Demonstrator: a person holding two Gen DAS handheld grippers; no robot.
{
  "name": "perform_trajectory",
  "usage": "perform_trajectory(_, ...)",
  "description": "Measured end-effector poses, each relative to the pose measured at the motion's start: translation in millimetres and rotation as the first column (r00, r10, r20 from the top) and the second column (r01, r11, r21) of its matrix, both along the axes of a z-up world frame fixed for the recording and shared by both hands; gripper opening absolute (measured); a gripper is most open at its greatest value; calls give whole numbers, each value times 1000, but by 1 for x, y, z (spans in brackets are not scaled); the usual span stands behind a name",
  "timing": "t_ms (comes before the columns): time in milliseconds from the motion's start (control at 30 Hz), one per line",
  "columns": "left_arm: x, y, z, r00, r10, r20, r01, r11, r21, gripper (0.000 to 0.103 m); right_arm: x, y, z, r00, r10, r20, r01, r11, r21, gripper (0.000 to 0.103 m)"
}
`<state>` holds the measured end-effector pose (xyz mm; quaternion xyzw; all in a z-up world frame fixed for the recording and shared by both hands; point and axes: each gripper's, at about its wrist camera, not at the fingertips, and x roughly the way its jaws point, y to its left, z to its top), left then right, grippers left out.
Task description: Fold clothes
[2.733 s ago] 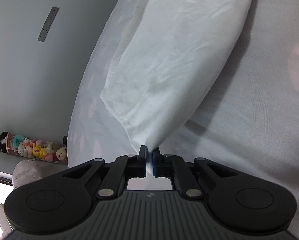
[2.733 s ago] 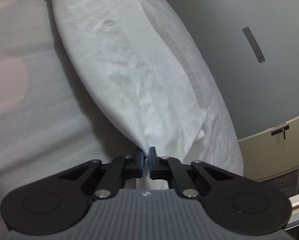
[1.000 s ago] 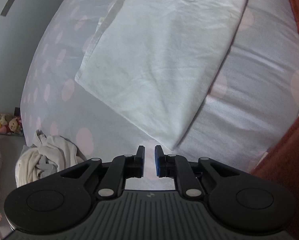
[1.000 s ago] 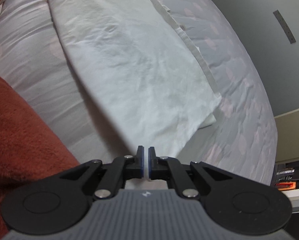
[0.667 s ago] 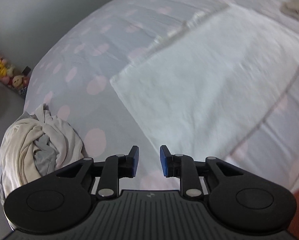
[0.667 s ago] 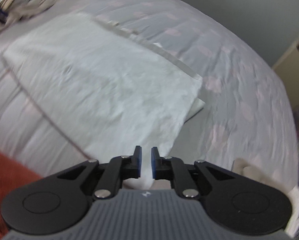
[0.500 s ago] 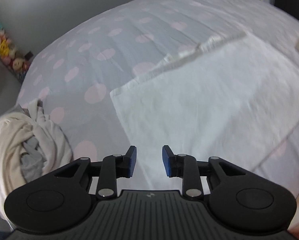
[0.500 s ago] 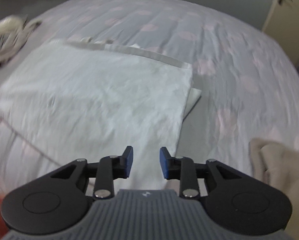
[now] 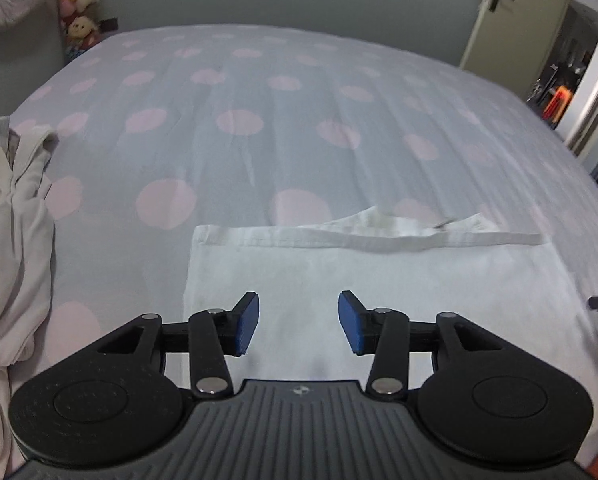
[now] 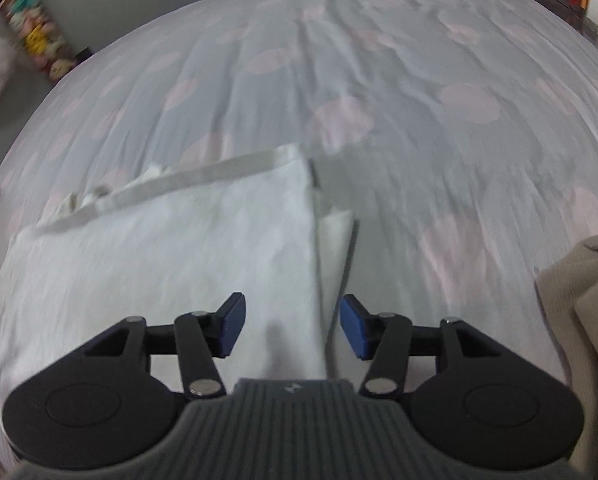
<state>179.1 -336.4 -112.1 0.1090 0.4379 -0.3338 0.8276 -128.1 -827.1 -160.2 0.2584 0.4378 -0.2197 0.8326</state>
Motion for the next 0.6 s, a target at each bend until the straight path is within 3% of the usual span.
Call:
perform_trajectory(167, 16, -1, -30, 1000, 2, 15, -4, 995, 99, 42, 19, -25, -18, 999, -47, -27, 47, 999, 2, 58)
perform_trajectory(400, 29, 6, -49, 1000, -16, -3, 16, 993, 118, 42, 40, -32, -40, 998, -51, -31, 52, 998, 39, 57)
perform_trajectory(500, 36, 11, -48, 1000, -7, -13, 8, 995, 97, 42, 49, -27, -41, 999, -19, -48, 20, 1000, 21, 42)
perform_trajectory(567, 40, 14, -46, 1000, 5, -22, -3, 996, 86, 42, 55, -24, -41, 998, 2, -56, -1, 1000, 23, 16)
perform_trajectory(600, 41, 15, -45, 1000, 7, -24, -5, 996, 84, 42, 58, -20, -39, 997, 13, -71, -12, 1000, 8, 11)
